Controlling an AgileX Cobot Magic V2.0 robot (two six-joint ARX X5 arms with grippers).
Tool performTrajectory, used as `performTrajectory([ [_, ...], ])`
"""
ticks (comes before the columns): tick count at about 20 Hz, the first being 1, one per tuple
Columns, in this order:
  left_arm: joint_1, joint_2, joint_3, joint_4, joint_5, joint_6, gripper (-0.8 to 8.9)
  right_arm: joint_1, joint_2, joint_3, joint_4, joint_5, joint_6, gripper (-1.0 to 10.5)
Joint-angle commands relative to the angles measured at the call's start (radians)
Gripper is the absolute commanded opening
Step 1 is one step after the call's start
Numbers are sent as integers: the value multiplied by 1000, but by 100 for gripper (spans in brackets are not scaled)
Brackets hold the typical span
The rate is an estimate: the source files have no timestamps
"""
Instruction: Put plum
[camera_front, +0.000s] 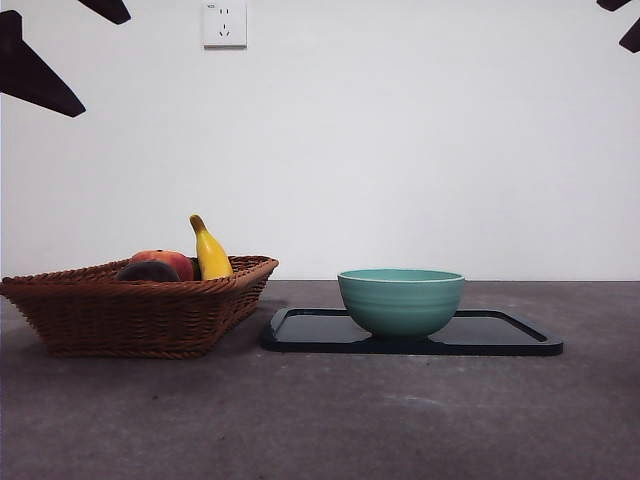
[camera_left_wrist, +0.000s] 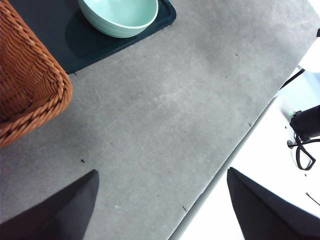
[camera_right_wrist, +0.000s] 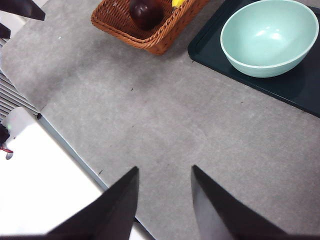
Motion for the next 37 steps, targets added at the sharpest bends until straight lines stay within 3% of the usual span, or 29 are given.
performTrajectory([
  [1, -5, 5, 23, 2, 6, 16, 405, 4, 6, 6, 10, 0, 23, 168],
  [7, -5, 5, 23, 3, 6, 16, 405, 4, 18, 6, 43, 83, 120, 172],
  [12, -5, 5, 23, 4, 6, 21, 405, 2, 99, 23, 129, 102, 186, 269],
  [17, -5, 5, 23, 3, 6, 23, 405, -5, 263, 92, 191, 116, 185, 270],
  [20, -5, 5, 23, 3, 6, 23, 405, -39, 437, 204, 190, 164, 143, 272],
  [28, -5, 5, 23, 4, 6, 26, 405, -102, 833, 451, 180, 190, 89, 272],
  [37, -5, 5, 23, 4, 6, 31, 405, -101, 1090, 509, 240, 258, 66, 272],
])
